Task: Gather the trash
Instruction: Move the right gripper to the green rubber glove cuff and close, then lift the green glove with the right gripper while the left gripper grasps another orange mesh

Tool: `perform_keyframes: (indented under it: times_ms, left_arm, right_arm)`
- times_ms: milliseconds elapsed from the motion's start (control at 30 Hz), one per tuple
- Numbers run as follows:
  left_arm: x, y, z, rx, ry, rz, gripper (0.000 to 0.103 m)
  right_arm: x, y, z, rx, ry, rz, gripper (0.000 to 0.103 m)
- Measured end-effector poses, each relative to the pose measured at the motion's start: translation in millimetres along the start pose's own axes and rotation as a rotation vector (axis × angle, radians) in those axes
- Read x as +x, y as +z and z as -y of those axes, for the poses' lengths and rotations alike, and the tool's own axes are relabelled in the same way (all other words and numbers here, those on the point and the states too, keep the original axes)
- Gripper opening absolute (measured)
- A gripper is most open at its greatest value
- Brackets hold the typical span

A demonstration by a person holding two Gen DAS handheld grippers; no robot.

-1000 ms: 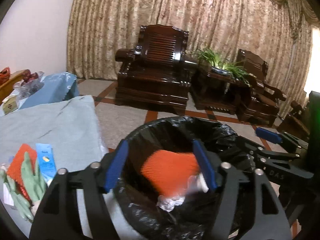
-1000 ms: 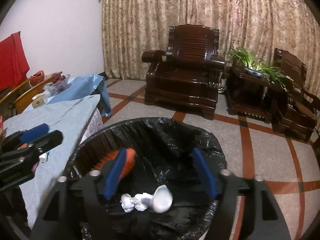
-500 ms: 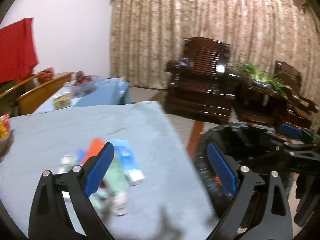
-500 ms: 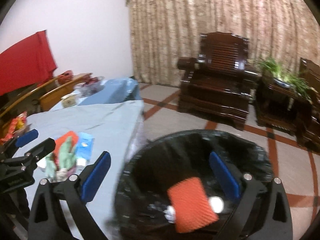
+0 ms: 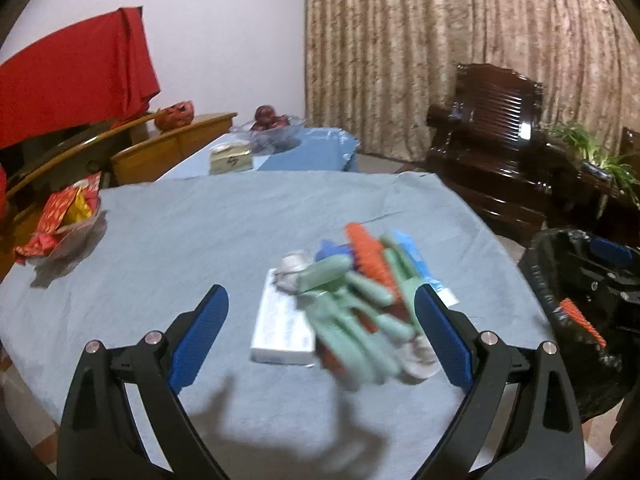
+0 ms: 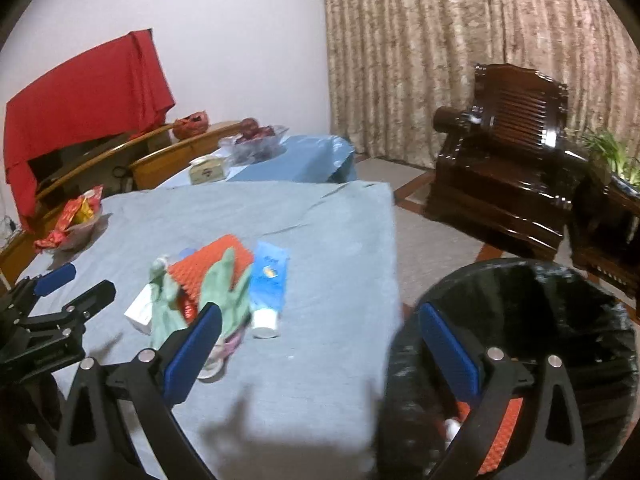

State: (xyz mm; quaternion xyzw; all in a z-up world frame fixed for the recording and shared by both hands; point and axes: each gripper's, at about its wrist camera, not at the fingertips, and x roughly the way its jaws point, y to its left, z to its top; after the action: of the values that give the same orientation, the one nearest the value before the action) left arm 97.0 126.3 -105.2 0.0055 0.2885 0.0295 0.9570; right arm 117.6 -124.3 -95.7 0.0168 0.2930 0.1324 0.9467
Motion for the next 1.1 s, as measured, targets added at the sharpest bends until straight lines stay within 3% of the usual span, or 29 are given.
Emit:
perform_keyframes:
  times_ms: [567,767,933,1100]
  left_arm:
    - [27,-18,-31,-0.026,0.02,-0.04,0.091]
    - [33,-20,-35,-0.04,0.019,-0.05,0.091]
    - [35,-21,-38,-0.051,0.025,-0.056,0.091]
    - [35,-20,-40,-0.061,0.029,-0.06,0.091]
  right_arm:
    - [82,-20,-65,-0.103,0.106,-0.154,0.06]
    - [97,-26,-72,-0.12,0.12,-0.193,0.054]
    - [102,-28,-75,-0.134,0.146,-0.216,0.037]
    - [90,-21,-70,-0.113,0.184,-0.205,0.031]
